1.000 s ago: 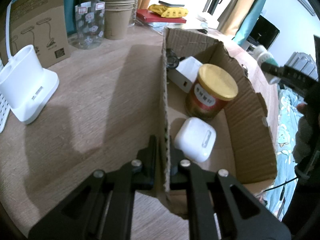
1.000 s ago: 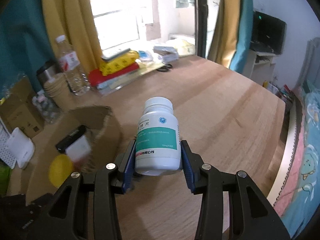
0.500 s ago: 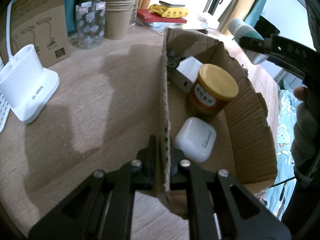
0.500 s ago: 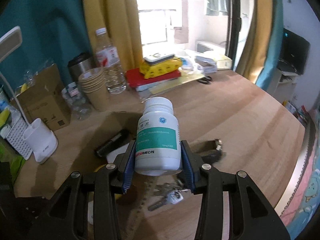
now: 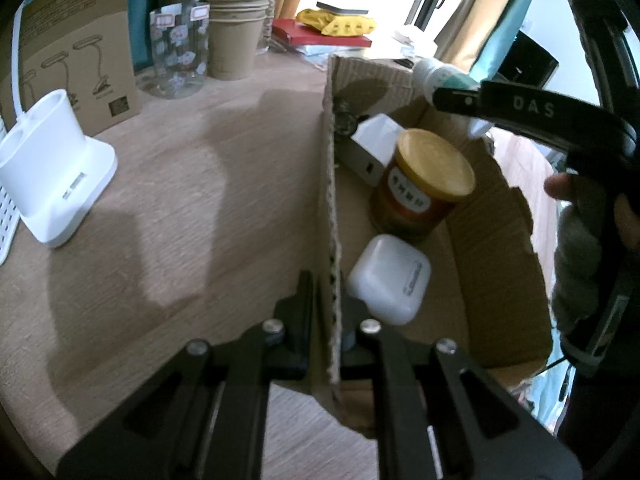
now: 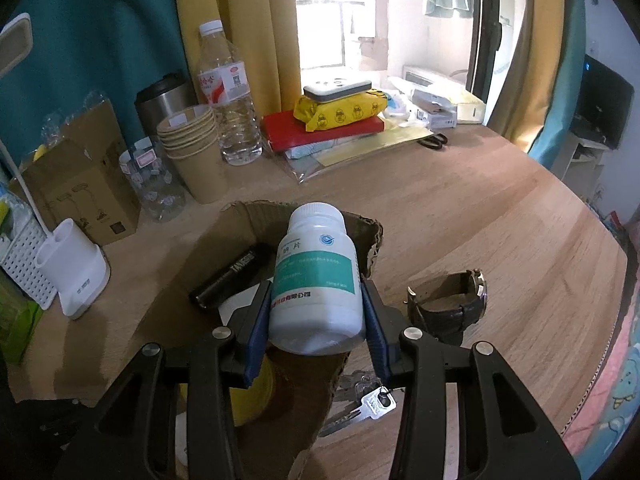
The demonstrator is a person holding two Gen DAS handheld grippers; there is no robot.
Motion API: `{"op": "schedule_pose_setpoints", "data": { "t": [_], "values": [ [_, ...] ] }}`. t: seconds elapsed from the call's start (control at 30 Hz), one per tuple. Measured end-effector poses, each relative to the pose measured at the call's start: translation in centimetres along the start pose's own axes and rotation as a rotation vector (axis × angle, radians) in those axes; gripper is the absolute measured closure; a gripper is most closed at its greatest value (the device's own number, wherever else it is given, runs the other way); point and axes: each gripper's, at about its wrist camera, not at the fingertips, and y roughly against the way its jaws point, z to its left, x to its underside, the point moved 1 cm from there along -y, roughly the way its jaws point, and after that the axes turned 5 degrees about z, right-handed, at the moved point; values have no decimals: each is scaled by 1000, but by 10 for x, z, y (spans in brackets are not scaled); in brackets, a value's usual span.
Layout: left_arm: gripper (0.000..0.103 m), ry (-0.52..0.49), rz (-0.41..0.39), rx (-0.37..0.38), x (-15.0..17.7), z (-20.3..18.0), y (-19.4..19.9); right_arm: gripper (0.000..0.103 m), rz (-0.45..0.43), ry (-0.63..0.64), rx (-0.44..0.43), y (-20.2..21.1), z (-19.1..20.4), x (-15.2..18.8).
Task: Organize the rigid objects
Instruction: 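Lift the pill bottle and carry it over the box with the right gripper, then lower the pill bottle into the box and open the right gripper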
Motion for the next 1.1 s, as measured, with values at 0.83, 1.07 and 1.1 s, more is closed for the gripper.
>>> {"op": "schedule_pose_setpoints", "data": {
  "t": [0.83,1.07,1.1],
  "values": [
    [94,1,-2,0,0,0,0,48,-1,-27,-23,4,-1,-1],
    [94,-1,-3,0,0,0,0,48,-12,-22,-25,12,1,2],
    [94,-1,-3,0,0,0,0,48,-15,-23,-25,13,1,2]
  ]
}}
